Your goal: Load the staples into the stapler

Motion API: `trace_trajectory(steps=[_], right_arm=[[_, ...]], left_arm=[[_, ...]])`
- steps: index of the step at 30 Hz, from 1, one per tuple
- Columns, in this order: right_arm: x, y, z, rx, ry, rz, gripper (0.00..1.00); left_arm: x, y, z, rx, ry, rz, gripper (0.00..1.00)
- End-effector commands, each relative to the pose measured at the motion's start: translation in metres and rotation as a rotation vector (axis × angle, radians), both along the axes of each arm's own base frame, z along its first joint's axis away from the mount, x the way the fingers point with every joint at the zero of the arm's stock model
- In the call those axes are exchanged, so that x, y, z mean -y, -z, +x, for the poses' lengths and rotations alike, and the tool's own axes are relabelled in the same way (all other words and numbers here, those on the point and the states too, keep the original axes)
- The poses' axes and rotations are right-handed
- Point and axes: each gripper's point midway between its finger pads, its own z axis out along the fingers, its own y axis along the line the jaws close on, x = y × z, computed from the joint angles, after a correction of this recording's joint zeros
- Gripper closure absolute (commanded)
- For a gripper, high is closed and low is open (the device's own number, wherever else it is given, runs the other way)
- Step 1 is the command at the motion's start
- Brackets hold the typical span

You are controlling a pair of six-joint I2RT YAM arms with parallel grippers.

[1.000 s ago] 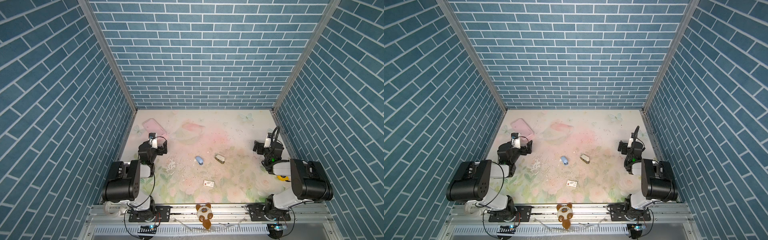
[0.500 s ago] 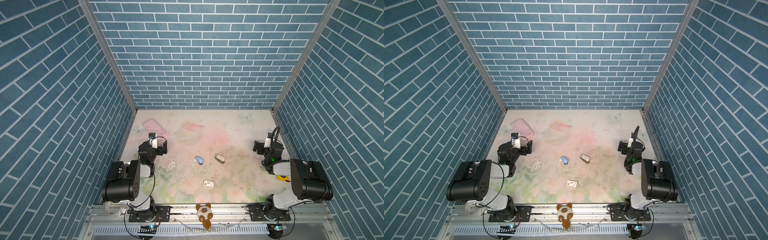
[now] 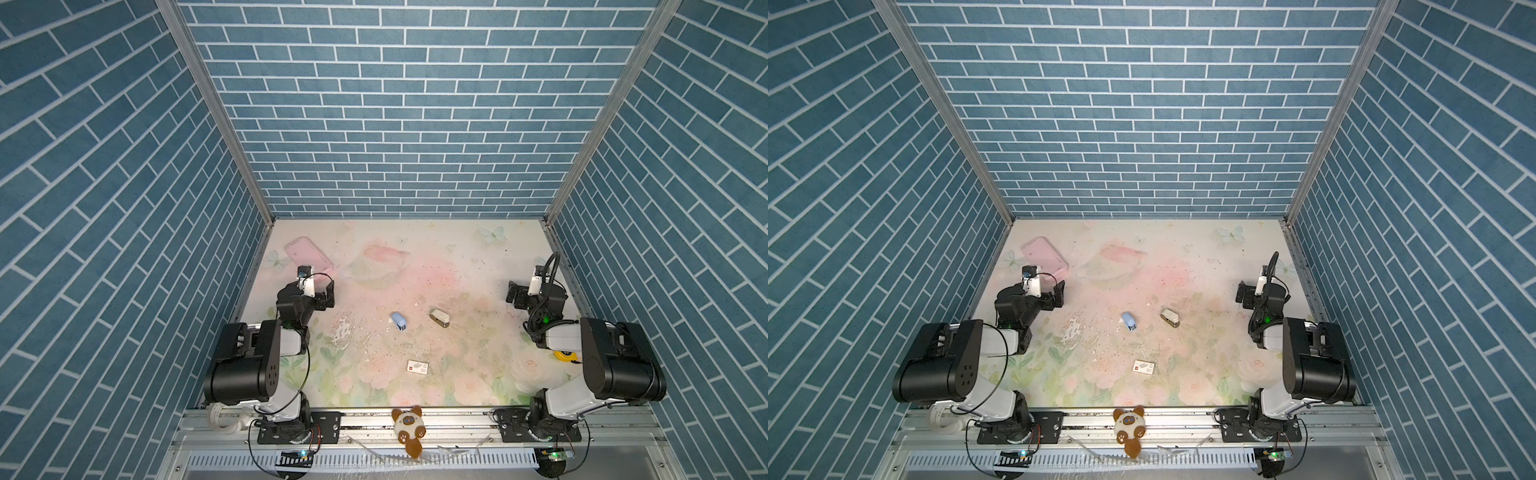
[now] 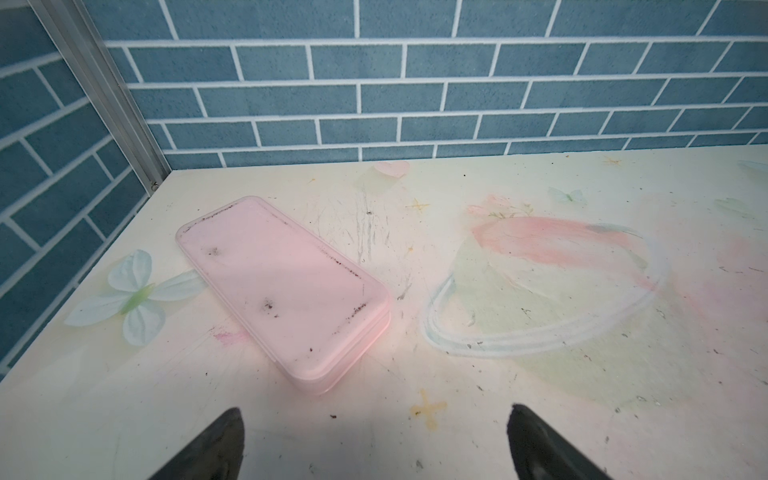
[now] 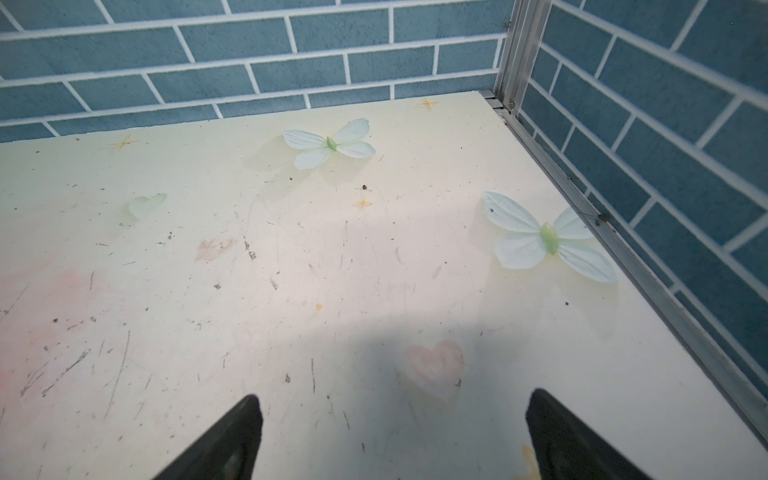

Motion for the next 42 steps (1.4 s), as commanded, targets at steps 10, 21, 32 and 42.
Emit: trace_trajectory(steps=[10, 21, 32, 42], right_arm=[[-0.001, -0.008, 0.006, 0.023, -0.016, -0.033, 0.01], [-0.001, -0.008, 0.007, 0.02, -0.015, -0.032, 0.01], [0.004, -0.012, 0.007, 0.004, 0.012, -0.032, 0.01], [0.007, -0.027, 0.005, -0.042, 0.034, -0.033, 0.05]], left_arm=[[-0.001, -0.004, 0.001, 0.006, -0.007, 0.0, 0.0], [-0.001, -0.004, 0.001, 0.006, -0.007, 0.0, 0.0], [0.011, -0.002, 0.004, -0.015, 0.047, 0.025, 0.0], [0.028, -0.02, 0.008, -0.095, 0.155, 0.015, 0.0]])
